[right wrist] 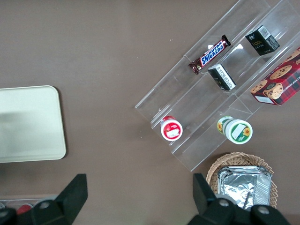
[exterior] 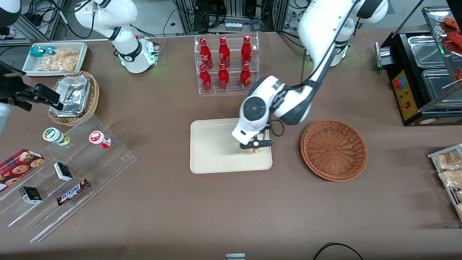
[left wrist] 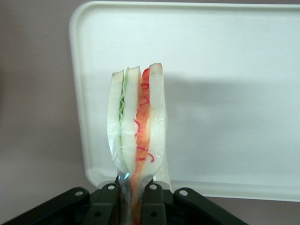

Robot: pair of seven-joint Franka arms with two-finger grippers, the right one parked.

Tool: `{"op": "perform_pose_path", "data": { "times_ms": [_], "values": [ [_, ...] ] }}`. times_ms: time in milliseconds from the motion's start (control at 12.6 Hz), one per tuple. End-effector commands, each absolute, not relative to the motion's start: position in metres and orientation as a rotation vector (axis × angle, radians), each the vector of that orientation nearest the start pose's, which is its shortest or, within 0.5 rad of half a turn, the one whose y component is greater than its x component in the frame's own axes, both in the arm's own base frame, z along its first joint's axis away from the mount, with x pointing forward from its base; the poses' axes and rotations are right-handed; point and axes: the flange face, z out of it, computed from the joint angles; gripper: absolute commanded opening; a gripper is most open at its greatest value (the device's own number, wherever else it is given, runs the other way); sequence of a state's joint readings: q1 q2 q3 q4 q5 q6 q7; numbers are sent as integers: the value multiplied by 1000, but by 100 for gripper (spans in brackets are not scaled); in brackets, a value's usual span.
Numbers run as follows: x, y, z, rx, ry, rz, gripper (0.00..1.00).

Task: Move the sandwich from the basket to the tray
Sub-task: 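Lift the sandwich and carry it over the cream tray, then lower the sandwich onto the tray and open the left gripper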

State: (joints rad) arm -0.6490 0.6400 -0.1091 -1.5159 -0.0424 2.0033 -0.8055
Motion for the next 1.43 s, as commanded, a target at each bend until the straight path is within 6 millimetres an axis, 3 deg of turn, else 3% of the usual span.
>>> {"op": "perform_pose_path", "data": {
  "times_ms": [0, 239, 717, 796, 876, 956, 1115, 1354],
  "values": [
    [506, -506, 259, -3129, -171, 223, 0],
    [508, -527, 247, -3148, -152, 212, 0],
    [511, -533, 232, -3149, -104, 204, 1],
    [513, -534, 235, -3156, -104, 196, 8],
    [513, -534, 236, -3158, -107, 198, 41],
    [515, -533, 240, -3165, -126, 197, 99],
    [514, -535, 250, -3166, -146, 185, 100],
    [516, -535, 300, -3204, -116, 112, 100]
  ]
}}
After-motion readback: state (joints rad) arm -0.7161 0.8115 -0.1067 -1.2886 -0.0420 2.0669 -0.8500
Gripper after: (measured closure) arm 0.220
